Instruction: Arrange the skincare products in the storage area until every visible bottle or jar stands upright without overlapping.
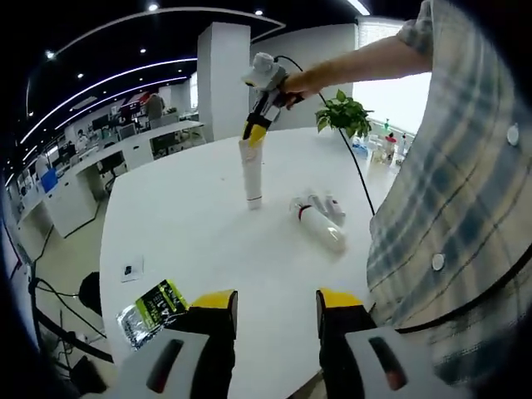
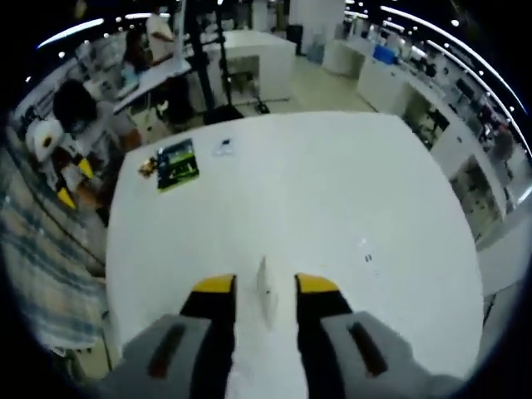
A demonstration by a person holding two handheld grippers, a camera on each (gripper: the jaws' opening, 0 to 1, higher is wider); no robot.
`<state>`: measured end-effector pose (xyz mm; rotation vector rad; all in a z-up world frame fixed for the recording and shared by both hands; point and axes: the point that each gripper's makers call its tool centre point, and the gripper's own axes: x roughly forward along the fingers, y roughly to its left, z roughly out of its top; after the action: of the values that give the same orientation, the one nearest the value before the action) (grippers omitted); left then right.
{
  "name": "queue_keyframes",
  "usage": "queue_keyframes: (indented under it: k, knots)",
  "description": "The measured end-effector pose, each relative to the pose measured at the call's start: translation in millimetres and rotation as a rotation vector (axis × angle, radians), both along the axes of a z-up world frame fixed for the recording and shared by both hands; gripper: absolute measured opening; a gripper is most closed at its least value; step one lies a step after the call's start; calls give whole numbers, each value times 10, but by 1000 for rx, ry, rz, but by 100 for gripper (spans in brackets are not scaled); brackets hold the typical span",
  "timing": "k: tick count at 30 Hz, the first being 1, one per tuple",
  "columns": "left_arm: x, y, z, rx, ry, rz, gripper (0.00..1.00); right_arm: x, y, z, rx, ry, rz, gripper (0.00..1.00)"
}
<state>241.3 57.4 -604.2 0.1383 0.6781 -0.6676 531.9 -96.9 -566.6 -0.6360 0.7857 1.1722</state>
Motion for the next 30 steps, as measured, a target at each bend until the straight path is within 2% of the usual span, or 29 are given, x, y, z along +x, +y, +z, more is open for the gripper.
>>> queue_keyframes:
  k: [2, 6, 10, 13, 17, 20, 22, 25, 29, 30]
  knots:
    - [78, -45, 45, -17, -3, -13, 40, -35, -37, 190, 76, -63, -31, 40]
    - [237, -120, 126, -47, -9, -32, 40, -174, -202, 460, 203, -96, -129, 42]
    - [423, -217, 232, -72, -22, -55, 40, -323, -413, 568, 289, -112, -249, 48]
    - [516, -283, 272, -94, -21, -60, 40, -459, -575, 536, 303, -122, -313, 50]
    - [644, -409, 321, -127, -16, -63, 40, -719, -775, 445, 386, -88, -452, 50]
    - [684, -471, 342, -152, -8, -55, 40, -915, -903, 258, 418, -31, -552, 51]
    - [704, -510, 340, -164, 1, -52, 40, -1027, -962, 90, 409, 10, -601, 50]
    - [734, -542, 308, -165, -5, -54, 40, -1130, -1023, -135, 380, 25, -633, 50]
    - [741, -562, 256, -174, 15, -39, 41, -1306, -1061, -454, 359, 113, -689, 51]
    - [734, -582, 262, -176, 15, -42, 41, -1380, -1085, -564, 331, 140, -705, 51]
